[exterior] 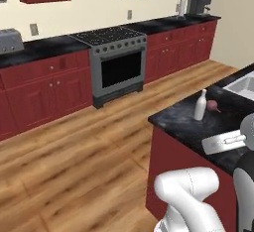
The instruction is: Place the liquor on the top shelf of the fridge to keep it out of children's reach, and place the onion and lime on lower shelves for easy access.
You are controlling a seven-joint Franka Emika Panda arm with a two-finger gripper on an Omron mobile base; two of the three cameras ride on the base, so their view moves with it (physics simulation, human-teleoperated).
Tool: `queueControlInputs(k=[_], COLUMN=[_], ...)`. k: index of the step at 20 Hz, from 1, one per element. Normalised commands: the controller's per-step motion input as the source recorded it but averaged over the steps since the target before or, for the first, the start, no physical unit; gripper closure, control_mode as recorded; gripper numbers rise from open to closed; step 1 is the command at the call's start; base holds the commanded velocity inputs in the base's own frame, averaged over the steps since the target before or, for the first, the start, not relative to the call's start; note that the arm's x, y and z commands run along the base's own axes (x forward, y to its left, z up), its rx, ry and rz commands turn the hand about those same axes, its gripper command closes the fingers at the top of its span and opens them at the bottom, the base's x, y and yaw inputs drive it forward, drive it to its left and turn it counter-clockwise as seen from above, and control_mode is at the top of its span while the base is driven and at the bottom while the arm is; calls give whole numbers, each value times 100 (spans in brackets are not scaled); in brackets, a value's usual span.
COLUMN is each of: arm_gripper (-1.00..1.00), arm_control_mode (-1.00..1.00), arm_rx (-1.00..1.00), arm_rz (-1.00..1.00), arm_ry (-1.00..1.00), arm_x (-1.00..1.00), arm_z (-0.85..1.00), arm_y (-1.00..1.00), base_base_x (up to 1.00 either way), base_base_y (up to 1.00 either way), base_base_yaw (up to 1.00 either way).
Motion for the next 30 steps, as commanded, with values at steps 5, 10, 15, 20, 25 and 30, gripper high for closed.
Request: queueControlInputs(k=[5, 10, 15, 20, 25, 30], arm_gripper=[-100, -100, -100, -100, -100, -100], arm_control_mode=[100, 100, 100, 100, 100, 100], arm_rx=[0, 0, 0, 0, 0, 0], arm_rz=[0, 0, 0, 0, 0, 0], arm_ry=[0, 0, 0, 0, 0, 0], arm_x=[0, 0, 0, 0, 0, 0], arm_z=[0, 0, 0, 0, 0, 0], arm_y=[0, 0, 0, 0, 0, 0], base_base_x=[31, 33, 30, 23, 21, 12], base_base_y=[23, 26, 37, 43, 48, 54], base_base_yaw=[-49, -49, -49, -50, -50, -47])
